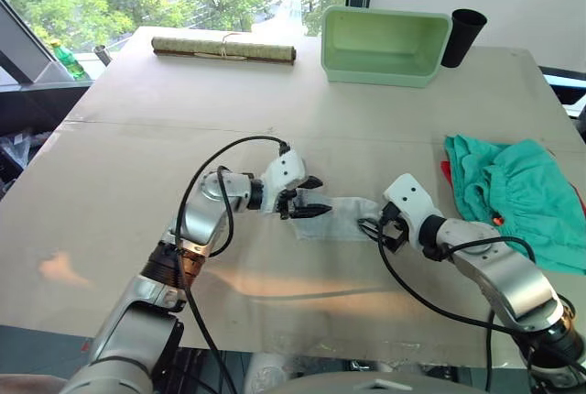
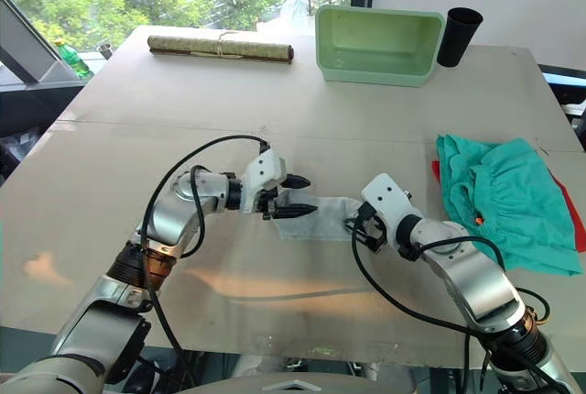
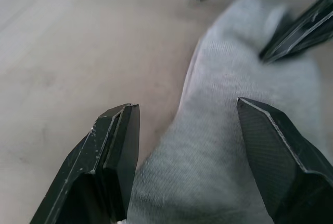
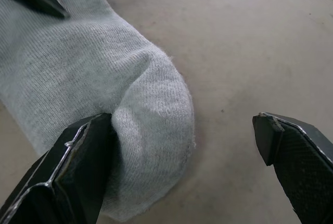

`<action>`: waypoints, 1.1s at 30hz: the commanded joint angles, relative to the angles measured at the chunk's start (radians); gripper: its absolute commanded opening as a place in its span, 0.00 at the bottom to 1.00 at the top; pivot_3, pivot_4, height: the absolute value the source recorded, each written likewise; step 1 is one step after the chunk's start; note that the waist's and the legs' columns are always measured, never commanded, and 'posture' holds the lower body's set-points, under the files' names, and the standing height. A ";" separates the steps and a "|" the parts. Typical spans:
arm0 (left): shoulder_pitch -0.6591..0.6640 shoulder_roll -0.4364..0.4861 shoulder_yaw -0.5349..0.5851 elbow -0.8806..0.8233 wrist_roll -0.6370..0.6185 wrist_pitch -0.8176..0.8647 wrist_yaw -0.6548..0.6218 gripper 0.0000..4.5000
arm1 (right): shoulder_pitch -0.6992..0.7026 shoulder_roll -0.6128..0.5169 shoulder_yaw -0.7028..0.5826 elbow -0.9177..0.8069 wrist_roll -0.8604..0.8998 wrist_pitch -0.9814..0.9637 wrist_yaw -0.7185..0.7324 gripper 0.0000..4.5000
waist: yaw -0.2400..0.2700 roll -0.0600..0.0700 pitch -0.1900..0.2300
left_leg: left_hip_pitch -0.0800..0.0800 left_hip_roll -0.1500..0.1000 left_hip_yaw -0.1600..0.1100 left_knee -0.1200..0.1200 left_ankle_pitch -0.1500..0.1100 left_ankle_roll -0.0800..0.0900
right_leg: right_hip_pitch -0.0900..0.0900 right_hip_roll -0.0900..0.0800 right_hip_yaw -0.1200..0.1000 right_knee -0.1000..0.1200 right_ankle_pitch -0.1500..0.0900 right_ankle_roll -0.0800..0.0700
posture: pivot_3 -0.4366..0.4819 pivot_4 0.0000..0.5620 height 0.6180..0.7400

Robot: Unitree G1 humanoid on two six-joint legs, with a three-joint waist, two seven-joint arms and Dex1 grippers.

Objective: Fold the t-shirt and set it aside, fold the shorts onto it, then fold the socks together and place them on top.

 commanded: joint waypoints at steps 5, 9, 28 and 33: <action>0.019 -0.058 -0.037 0.027 0.051 -0.050 0.027 0.71 | 0.044 0.095 -0.106 -0.043 0.181 0.194 0.045 1.00 | 0.002 0.000 0.000 | 0.000 0.000 0.000 0.000 0.000 0.000 | 0.000 0.000 0.000 -0.001 0.000 0.000 | 0.48 0.27 0.96; 0.044 -0.065 -0.039 0.030 0.064 -0.052 0.035 0.72 | 0.050 0.097 -0.159 -0.072 0.263 0.281 0.074 0.94 | 0.000 0.001 -0.002 | 0.001 0.000 0.000 0.000 -0.001 0.002 | 0.001 0.000 0.000 -0.001 0.000 0.000 | 0.48 0.27 0.96; 0.085 -0.070 -0.046 -0.012 0.064 -0.052 0.041 0.72 | -0.011 0.305 -0.572 -0.013 0.576 0.501 0.039 0.03 | -0.003 0.004 -0.008 | 0.001 0.000 0.000 -0.001 -0.002 0.004 | 0.001 0.000 0.000 -0.001 0.000 0.000 | 0.48 0.27 0.96; 0.072 -0.103 -0.059 -0.056 0.050 -0.034 0.043 0.72 | -0.070 0.276 -0.688 -0.004 0.664 0.561 0.051 0.03 | -0.001 0.004 -0.008 | 0.000 0.000 0.000 -0.001 -0.002 0.004 | 0.001 0.000 0.000 -0.001 0.000 0.000 | 0.48 0.27 0.96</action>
